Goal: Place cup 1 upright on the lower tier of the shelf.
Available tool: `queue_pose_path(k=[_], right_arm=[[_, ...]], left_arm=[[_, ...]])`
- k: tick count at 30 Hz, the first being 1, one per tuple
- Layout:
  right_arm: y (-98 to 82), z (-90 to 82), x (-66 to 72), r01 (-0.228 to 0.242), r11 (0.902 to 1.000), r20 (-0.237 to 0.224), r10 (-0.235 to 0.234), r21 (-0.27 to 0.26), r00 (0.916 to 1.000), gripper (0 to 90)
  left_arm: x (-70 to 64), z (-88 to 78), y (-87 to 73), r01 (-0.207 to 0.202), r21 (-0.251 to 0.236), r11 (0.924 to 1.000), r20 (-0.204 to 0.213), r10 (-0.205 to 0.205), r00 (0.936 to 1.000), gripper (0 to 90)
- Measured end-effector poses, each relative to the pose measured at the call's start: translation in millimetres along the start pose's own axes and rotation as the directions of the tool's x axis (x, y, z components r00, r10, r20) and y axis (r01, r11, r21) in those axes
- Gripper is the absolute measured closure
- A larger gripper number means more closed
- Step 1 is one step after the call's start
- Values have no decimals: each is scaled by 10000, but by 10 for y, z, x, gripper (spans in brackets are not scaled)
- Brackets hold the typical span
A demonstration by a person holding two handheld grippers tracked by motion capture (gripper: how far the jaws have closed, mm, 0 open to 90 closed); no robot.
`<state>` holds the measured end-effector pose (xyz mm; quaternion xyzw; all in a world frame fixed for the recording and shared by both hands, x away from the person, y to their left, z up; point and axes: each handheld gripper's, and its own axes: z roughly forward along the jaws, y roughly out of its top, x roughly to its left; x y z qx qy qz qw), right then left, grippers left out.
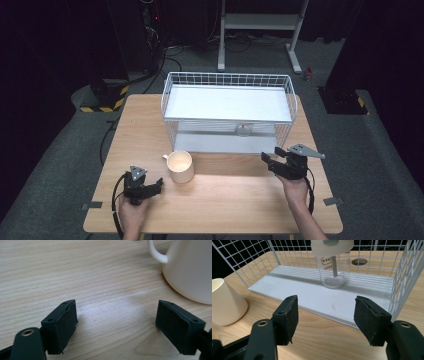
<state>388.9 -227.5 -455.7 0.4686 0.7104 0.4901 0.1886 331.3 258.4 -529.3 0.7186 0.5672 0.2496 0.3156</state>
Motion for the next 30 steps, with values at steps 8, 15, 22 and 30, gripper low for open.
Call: queue_pose_path(k=[8, 15, 22, 30], right_arm=[[-89, -94, -36, 39, 10000, 80, -39, -39, 10000, 351], [-179, -145, -91, 4, 10000, 97, -5, 35, 10000, 342], [-259, -183, -113, -2, 10000, 77, 2, 17, 10000, 337], [-360, -232, -135, 20, 9999, 158, -21, 117, 9999, 332]], left_arm=[[0, 0, 0, -2, 2, 10000, -2, 2, 10000, 179], [-1, 0, 0, 1, 2, 10000, -4, -1, 10000, 179], [-1, -1, 0, -1, 15, 10000, -10, 1, 10000, 179], [-2, -1, 0, -3, 14, 10000, -16, 3, 10000, 179]])
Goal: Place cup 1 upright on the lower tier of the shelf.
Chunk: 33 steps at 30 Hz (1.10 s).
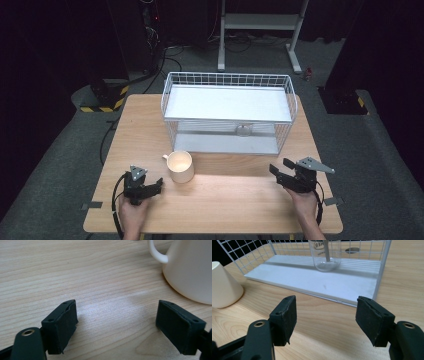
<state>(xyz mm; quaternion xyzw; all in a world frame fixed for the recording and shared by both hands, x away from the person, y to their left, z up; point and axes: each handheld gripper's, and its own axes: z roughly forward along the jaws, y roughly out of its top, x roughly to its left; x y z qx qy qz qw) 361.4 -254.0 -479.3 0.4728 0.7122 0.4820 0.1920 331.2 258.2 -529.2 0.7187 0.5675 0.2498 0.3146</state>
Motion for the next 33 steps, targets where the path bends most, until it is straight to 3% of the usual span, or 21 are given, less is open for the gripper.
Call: queue_pose_path(k=[9, 23, 29, 33], right_arm=[[-119, -27, -41, 14, 9997, 241, -20, 234, 9997, 329], [-293, -9, -65, 467, 9951, 719, -531, 873, 9960, 325], [-360, 31, -76, 910, 9876, 915, -1031, 1276, 9905, 319], [-374, 70, -87, 1248, 9756, 964, -1438, 1808, 9849, 310]], left_arm=[[0, 0, 0, 0, 3, 10000, -7, 0, 10000, 179], [-7, -2, -3, 20, 0, 10000, -39, -20, 10000, 177], [-8, -2, -3, 25, -1, 10000, -46, -25, 10000, 178], [-10, -3, -4, 47, -7, 10000, -63, -47, 10000, 177]])
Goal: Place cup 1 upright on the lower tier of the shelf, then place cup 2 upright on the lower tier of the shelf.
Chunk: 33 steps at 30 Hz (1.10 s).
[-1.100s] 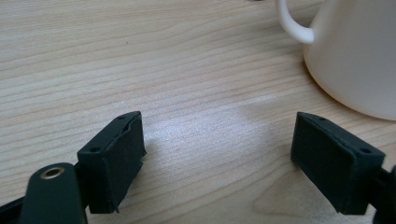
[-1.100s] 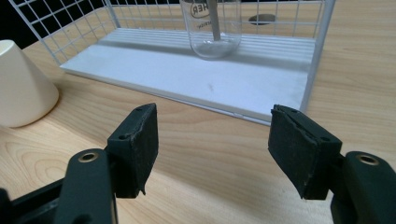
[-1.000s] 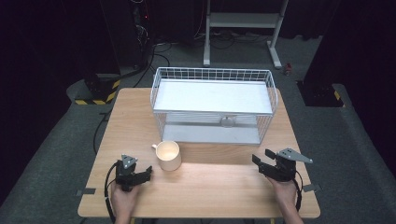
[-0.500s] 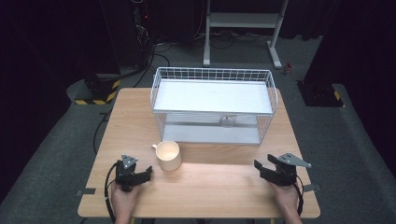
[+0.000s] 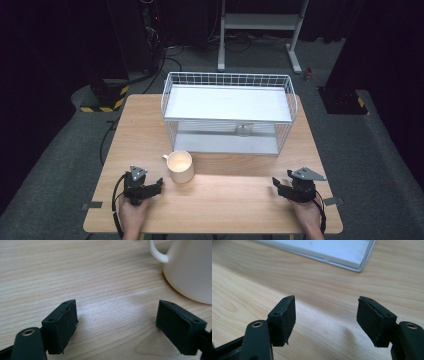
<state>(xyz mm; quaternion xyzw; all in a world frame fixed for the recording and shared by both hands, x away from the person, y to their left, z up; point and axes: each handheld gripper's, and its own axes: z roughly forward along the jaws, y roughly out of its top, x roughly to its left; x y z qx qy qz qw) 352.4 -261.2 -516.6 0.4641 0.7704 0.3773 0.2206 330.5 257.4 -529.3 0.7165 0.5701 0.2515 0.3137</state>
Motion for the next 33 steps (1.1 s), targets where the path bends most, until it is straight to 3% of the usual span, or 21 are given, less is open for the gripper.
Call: queue_pose_path(k=[12, 15, 19, 23, 33], right_arm=[[-8, 94, 20, 725, 9939, 311, -752, 826, 9967, 296], [-2, 106, -24, 270, 9949, 113, -283, 967, 9995, 267], [19, 132, -35, -102, 9947, 429, 58, 1023, 9991, 252], [26, 145, -39, -1, 9951, 415, -40, 991, 9991, 251], [25, 145, -41, 30, 9951, 414, -71, 984, 9991, 251]], left_arm=[[-7, -1, -1, 48, 55, 10000, -13, -48, 10000, 149], [-17, 7, 5, 145, 90, 9999, -117, -144, 9998, 137], [-19, 4, 3, 174, 110, 9998, -147, -172, 9997, 127], [-16, -42, -27, 361, 111, 9993, -142, -359, 9993, 125], [-17, -249, -114, 446, -102, 9990, 374, -442, 9983, 134]])
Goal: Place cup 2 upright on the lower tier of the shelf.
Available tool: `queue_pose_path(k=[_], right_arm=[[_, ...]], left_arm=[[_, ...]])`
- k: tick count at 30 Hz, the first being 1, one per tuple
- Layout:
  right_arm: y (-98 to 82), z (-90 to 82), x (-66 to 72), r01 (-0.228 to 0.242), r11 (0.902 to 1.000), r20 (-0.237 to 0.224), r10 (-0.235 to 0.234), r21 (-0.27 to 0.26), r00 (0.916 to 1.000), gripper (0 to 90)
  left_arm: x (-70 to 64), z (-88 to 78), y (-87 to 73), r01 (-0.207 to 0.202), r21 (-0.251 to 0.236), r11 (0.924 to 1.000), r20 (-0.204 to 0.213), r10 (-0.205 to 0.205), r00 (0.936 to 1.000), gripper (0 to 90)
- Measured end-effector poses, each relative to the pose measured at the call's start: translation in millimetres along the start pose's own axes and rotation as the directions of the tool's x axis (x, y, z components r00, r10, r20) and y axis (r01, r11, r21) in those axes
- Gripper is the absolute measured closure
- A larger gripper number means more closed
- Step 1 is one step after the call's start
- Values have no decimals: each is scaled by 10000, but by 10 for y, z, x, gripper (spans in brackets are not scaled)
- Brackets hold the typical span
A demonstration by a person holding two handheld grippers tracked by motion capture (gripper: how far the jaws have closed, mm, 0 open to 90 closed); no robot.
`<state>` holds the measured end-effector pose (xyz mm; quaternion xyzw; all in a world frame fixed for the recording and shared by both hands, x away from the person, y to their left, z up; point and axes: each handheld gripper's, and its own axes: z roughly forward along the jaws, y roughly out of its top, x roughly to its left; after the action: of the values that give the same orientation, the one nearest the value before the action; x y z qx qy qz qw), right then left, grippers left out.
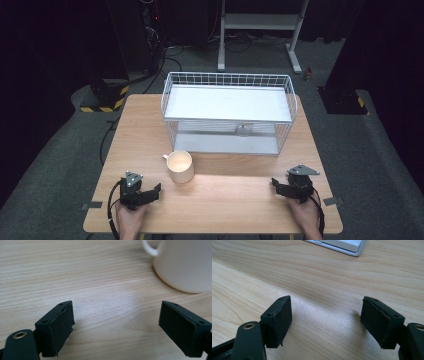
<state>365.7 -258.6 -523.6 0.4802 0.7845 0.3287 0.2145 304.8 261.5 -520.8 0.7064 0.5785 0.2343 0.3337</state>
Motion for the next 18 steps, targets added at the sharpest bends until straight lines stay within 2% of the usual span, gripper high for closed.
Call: queue_pose_path(k=[3, 9, 11, 18], right_arm=[[0, 0, 0, 5, 10000, 1, -5, -2, 10000, 251], [-1, -1, 2, -18, 10000, 3, 18, 1, 10000, 251], [-1, -1, 1, -16, 10000, 13, 16, -3, 10000, 251], [-1, -2, 2, -22, 10000, 10, 22, 11, 10000, 251]], left_arm=[[-58, -85, -15, -213, -166, 9996, 102, 214, 9997, 136], [-181, -187, -54, -461, -178, 9988, 343, 467, 9983, 130], [-243, -214, -47, -749, -206, 9970, 292, 755, 9967, 122], [-435, -195, 15, -1142, -254, 9931, 539, 1155, 9918, 93]])
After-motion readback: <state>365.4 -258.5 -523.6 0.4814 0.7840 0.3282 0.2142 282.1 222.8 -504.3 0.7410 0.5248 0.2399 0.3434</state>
